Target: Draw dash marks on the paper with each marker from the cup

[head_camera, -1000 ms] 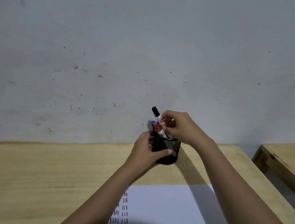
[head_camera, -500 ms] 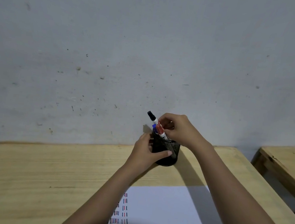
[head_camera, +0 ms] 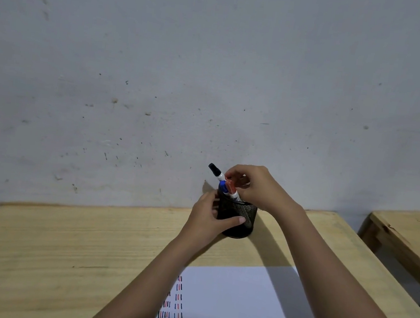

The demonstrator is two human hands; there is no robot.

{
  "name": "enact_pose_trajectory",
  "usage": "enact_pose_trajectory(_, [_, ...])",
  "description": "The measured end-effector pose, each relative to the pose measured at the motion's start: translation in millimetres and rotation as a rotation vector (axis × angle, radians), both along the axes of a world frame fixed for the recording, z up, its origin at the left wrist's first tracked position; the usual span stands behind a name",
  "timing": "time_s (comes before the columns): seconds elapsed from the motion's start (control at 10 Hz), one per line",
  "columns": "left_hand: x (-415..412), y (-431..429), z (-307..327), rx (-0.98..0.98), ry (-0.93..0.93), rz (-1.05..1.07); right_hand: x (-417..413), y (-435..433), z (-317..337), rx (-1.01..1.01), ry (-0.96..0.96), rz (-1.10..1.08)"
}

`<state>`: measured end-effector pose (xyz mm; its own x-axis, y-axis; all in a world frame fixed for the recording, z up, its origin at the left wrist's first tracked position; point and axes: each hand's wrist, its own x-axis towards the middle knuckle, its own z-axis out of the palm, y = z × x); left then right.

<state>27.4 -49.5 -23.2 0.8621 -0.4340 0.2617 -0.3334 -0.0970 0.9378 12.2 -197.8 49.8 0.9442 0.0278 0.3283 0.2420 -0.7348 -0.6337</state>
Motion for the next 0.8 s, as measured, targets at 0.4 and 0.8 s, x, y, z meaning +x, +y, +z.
enact_pose_trajectory(0.4, [-0.8, 0.2, 1.4, 0.010, -0.011, -0.007, -0.6, -3.7, 4.4, 0.004, 0.046, 0.008])
enact_pose_trajectory(0.8, [-12.9, 12.2, 13.9, 0.015, -0.024, 0.017, -33.0, -7.6, 11.8, 0.219, -0.086, -0.121])
